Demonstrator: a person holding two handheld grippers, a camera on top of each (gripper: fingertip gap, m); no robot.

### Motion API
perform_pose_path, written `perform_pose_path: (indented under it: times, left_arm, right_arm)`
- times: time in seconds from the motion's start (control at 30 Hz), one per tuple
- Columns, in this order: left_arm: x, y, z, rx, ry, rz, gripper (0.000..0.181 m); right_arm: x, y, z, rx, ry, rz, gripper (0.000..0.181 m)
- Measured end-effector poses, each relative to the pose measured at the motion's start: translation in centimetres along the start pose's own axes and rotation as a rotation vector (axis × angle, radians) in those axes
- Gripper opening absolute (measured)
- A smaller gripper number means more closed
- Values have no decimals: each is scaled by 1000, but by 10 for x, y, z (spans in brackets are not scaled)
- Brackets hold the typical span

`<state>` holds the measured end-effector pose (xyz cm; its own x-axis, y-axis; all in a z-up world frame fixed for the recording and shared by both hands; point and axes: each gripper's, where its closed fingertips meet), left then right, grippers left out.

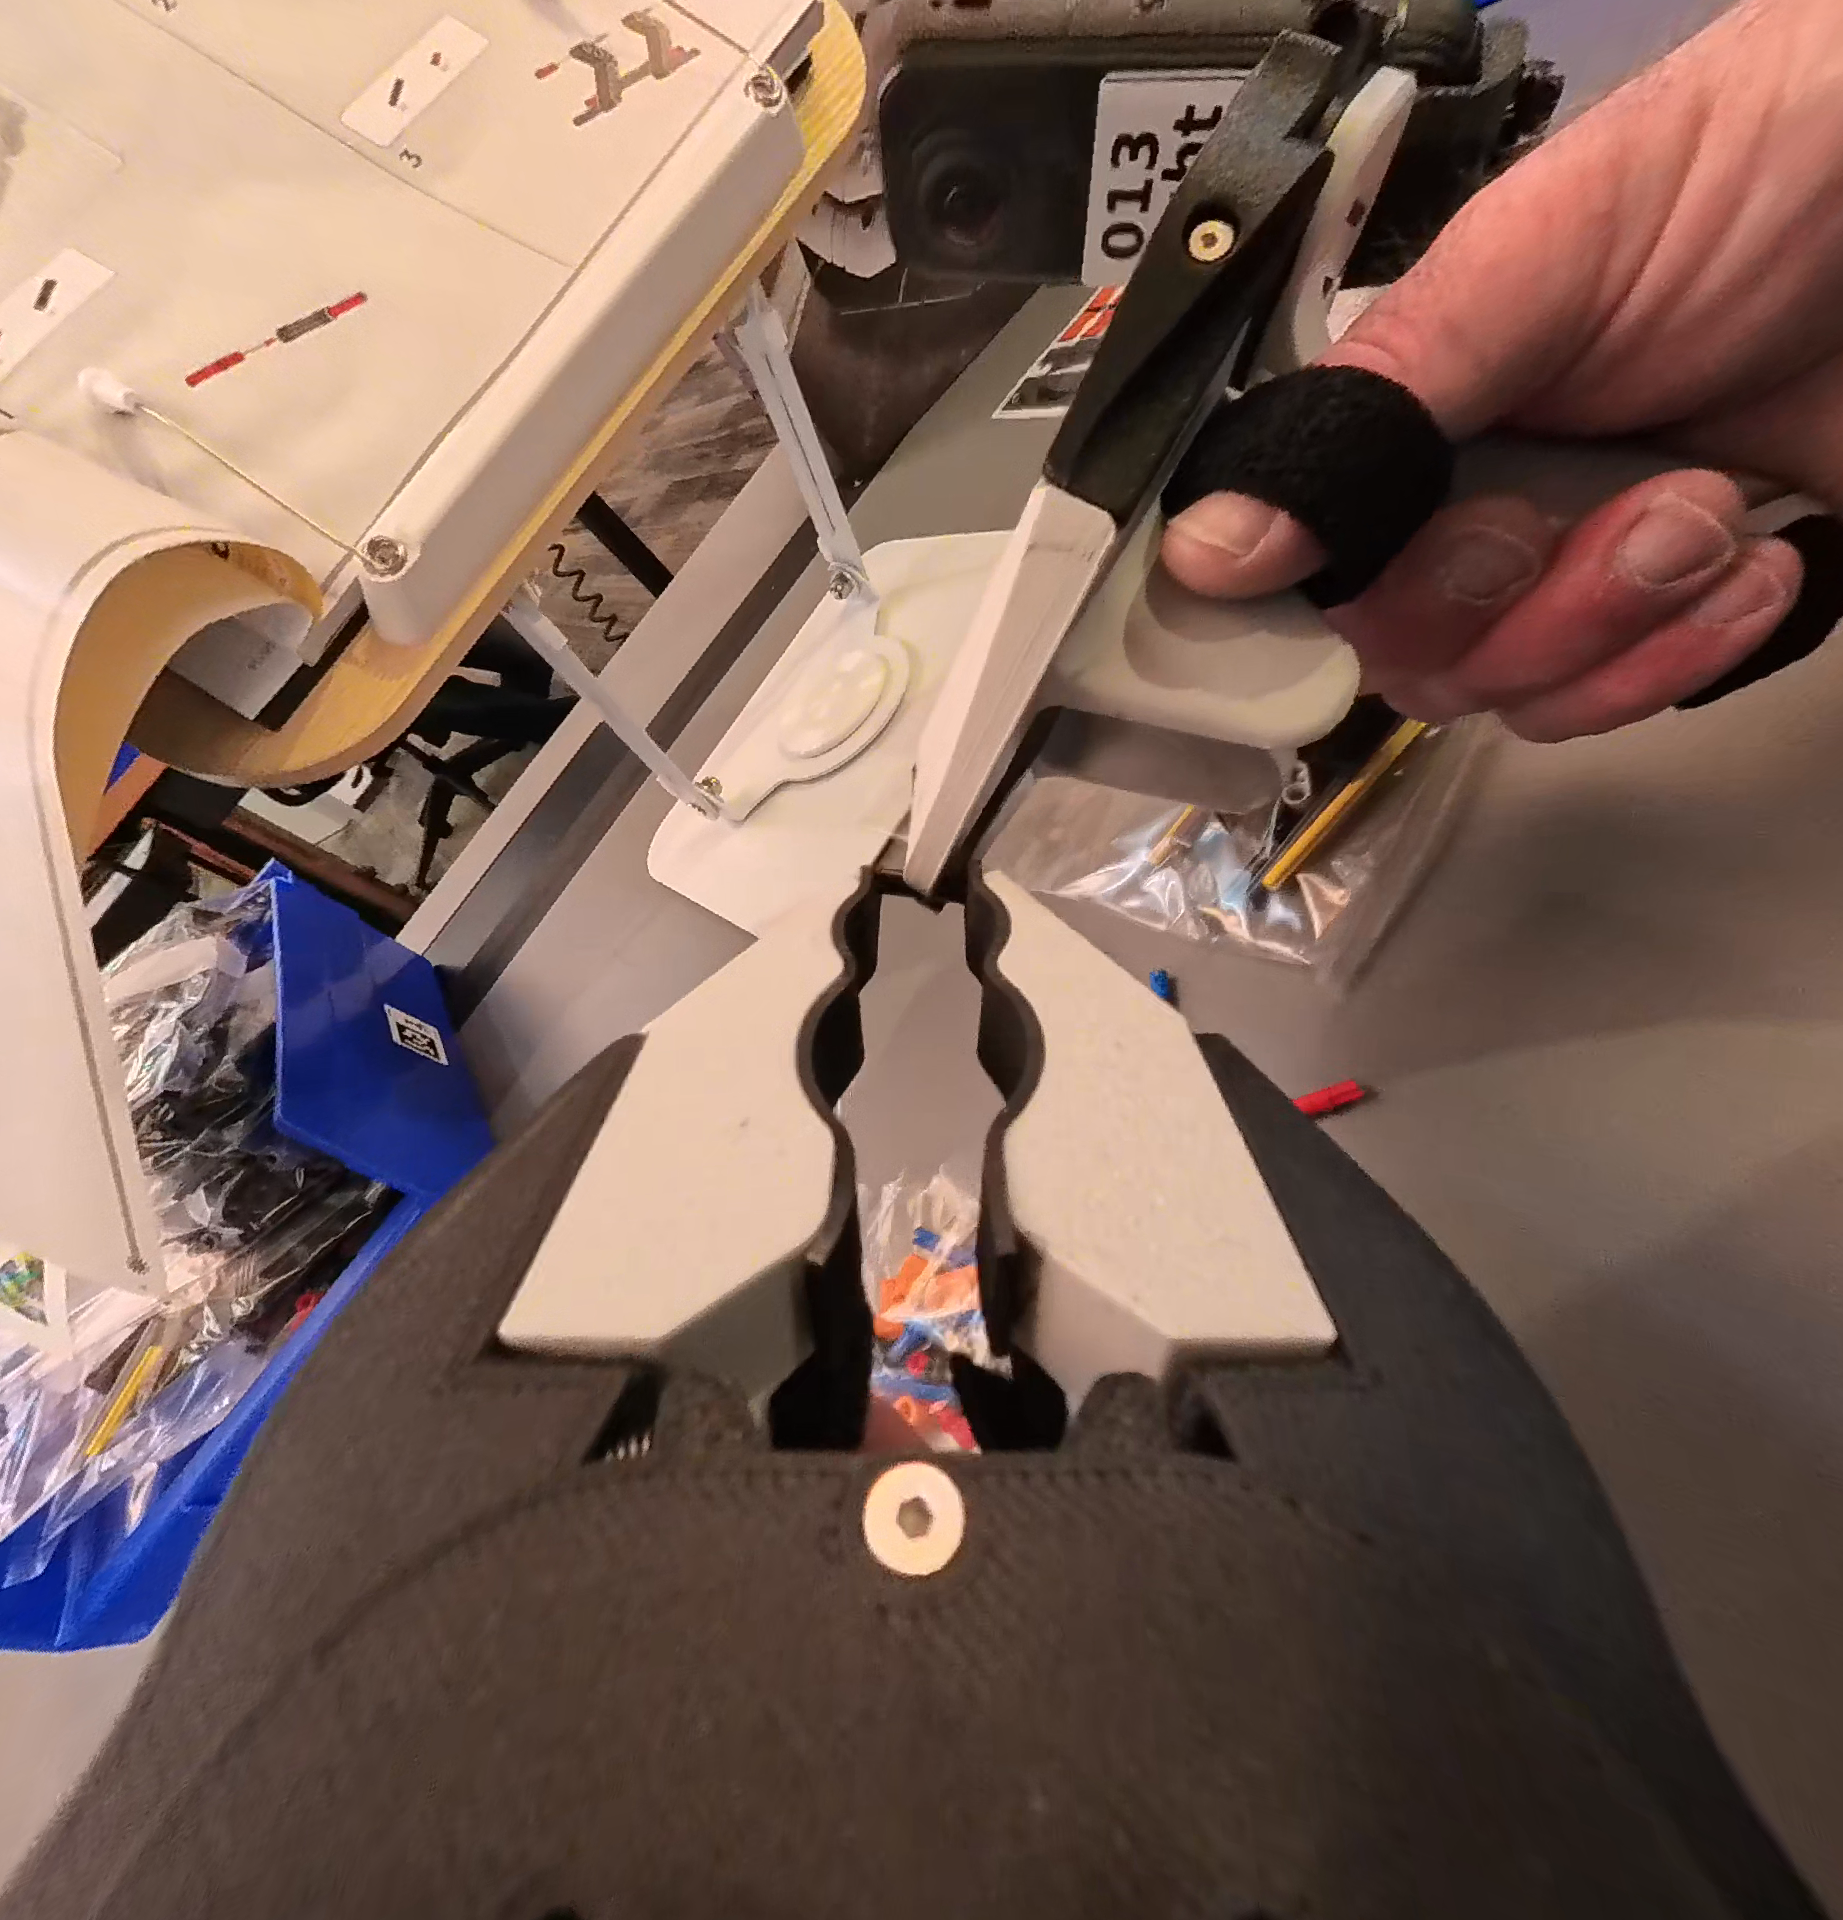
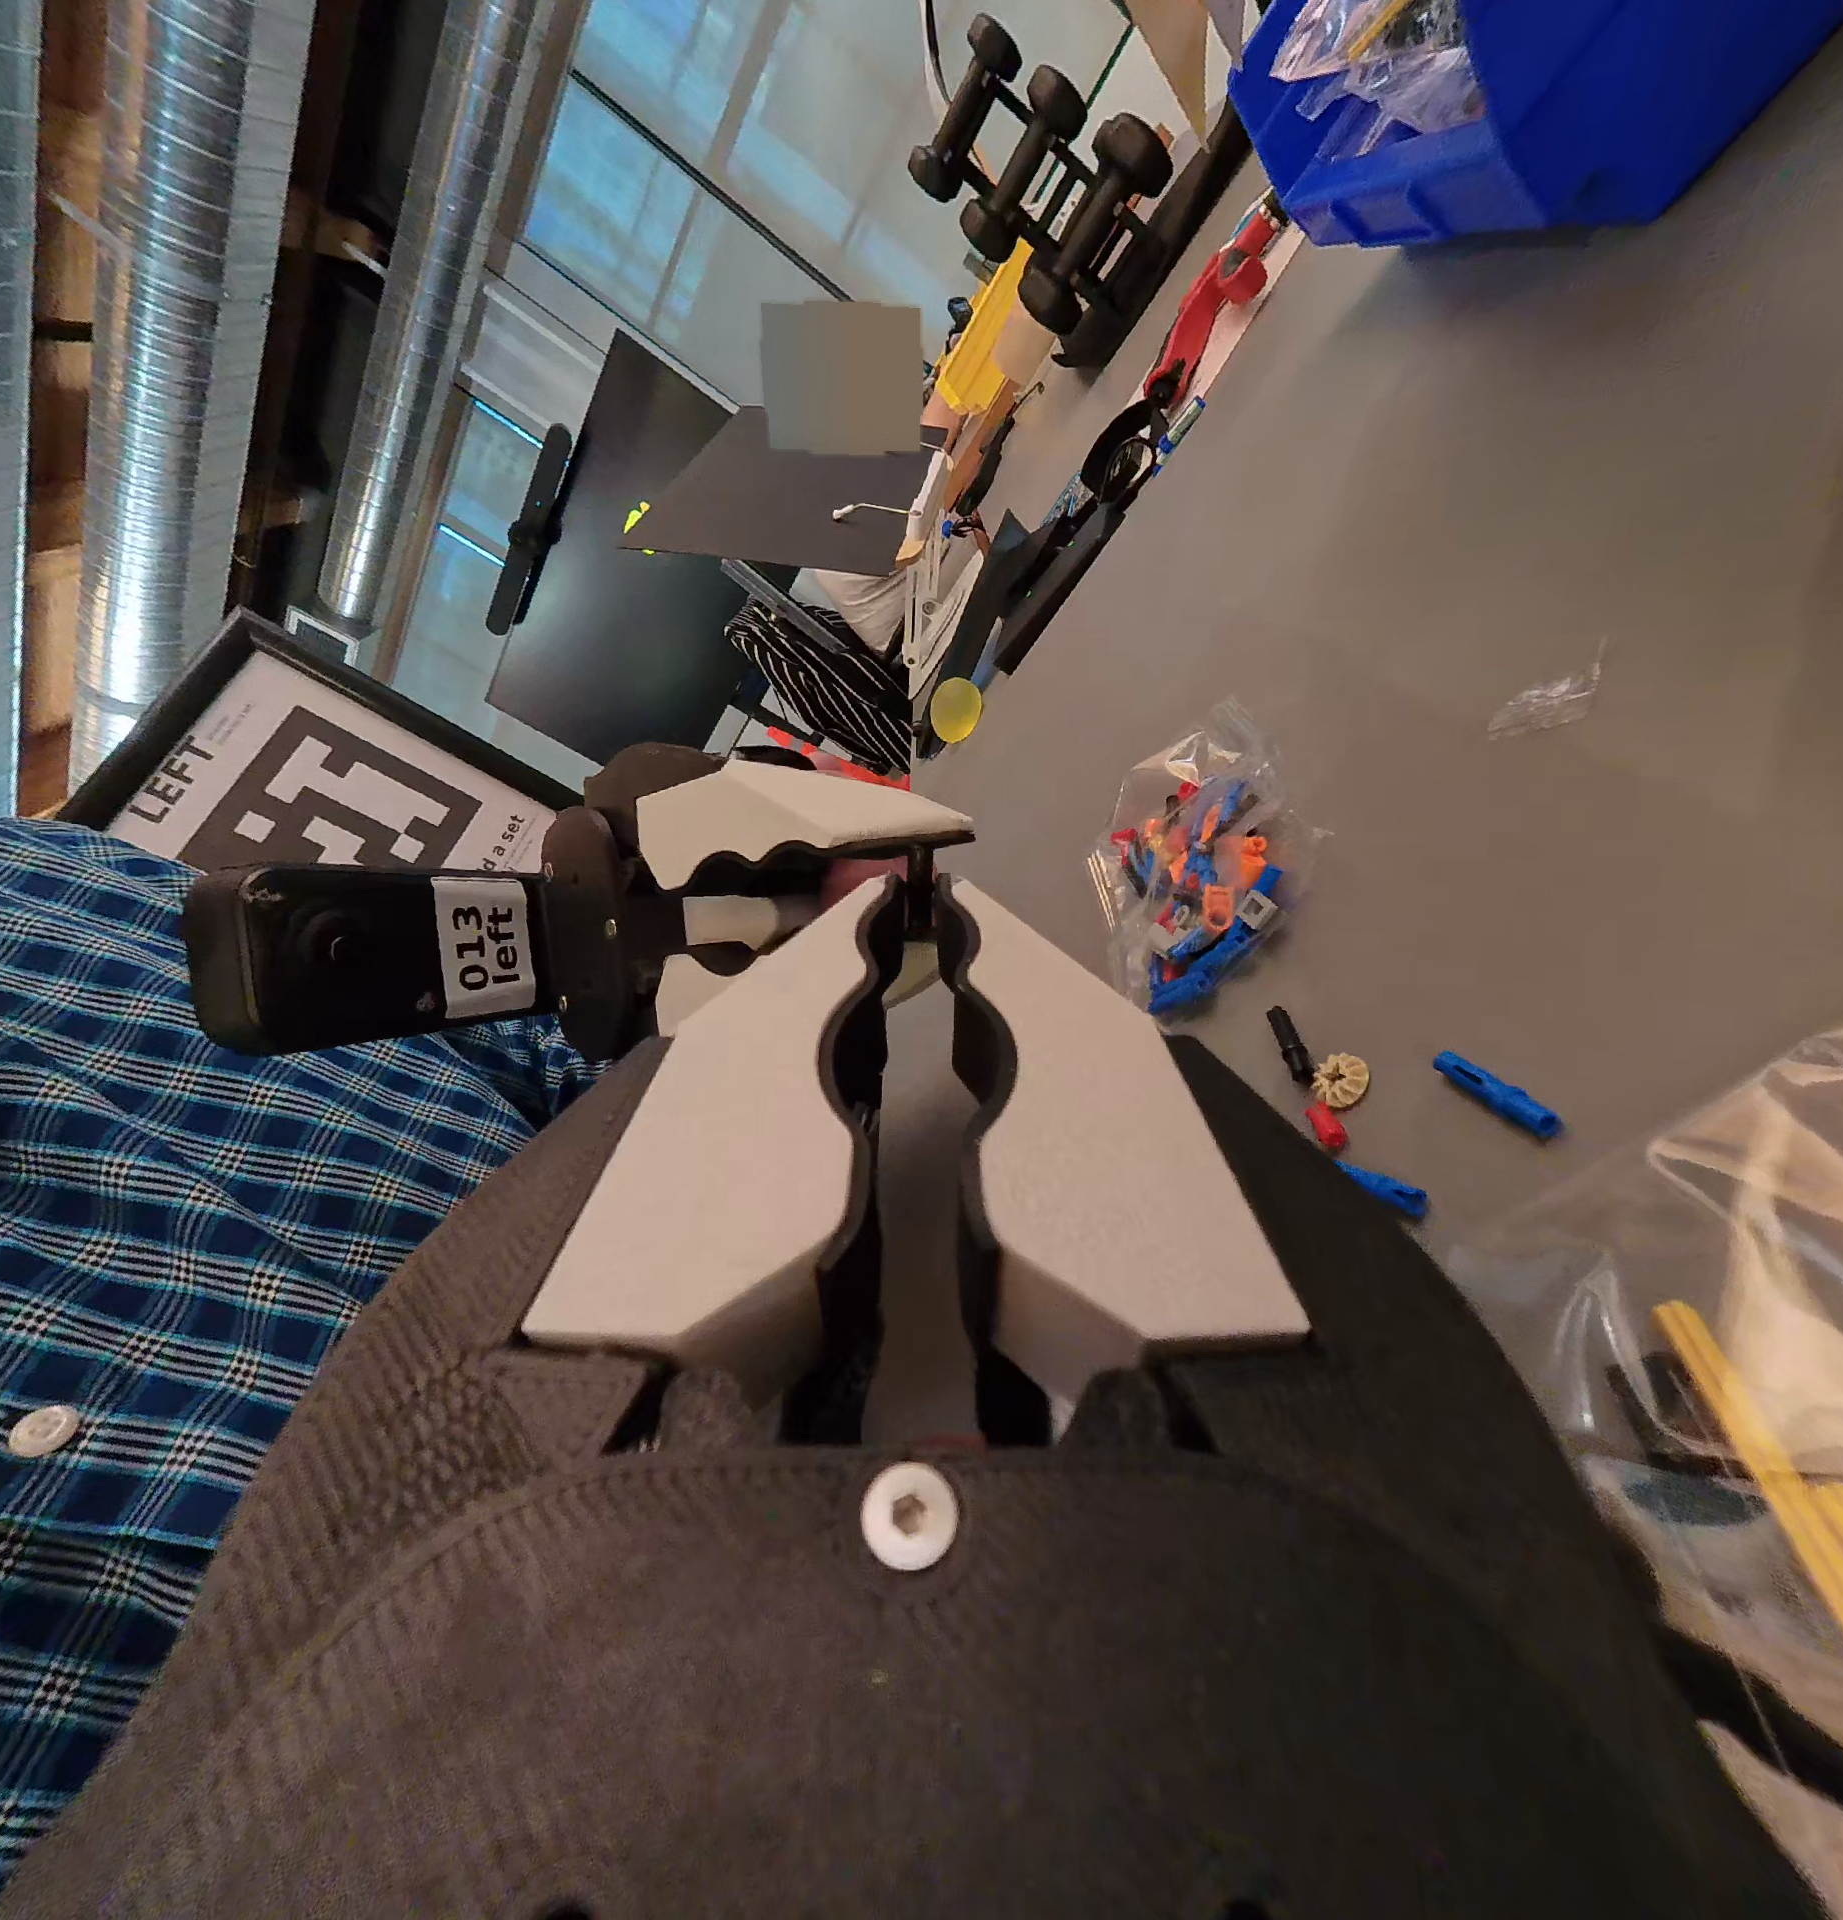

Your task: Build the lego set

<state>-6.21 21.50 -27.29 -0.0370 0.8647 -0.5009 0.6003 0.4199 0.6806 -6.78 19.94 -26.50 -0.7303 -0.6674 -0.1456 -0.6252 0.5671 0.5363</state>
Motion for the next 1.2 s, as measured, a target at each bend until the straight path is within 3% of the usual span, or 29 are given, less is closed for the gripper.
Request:
perform_pose_path:
  times: [0.03,0.6,0.97,1.2]
  left_arm:
    - [0,1,1,-2,-3,2,14]
    - [7,6,13,-49,-53,30,15]
    - [2,12,10,-117,-72,76,38]
    - [2,19,16,-40,-100,93,26]
  right_arm:
    - [-1,0,0,3,-1,0,3]
    - [-12,-8,4,29,-24,7,3]
    - [-20,-9,2,83,22,53,3]
    - [-21,-9,-2,97,61,54,3]
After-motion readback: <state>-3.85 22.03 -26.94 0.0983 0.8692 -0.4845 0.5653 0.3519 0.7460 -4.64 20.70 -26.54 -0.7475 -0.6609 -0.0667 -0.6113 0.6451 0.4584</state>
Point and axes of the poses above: each gripper's, where its closed fingertips meet, x out along the fingers, y out of its top, z = x × y across the jaws, and after that the axes turned 13 degrees about -z, right-handed
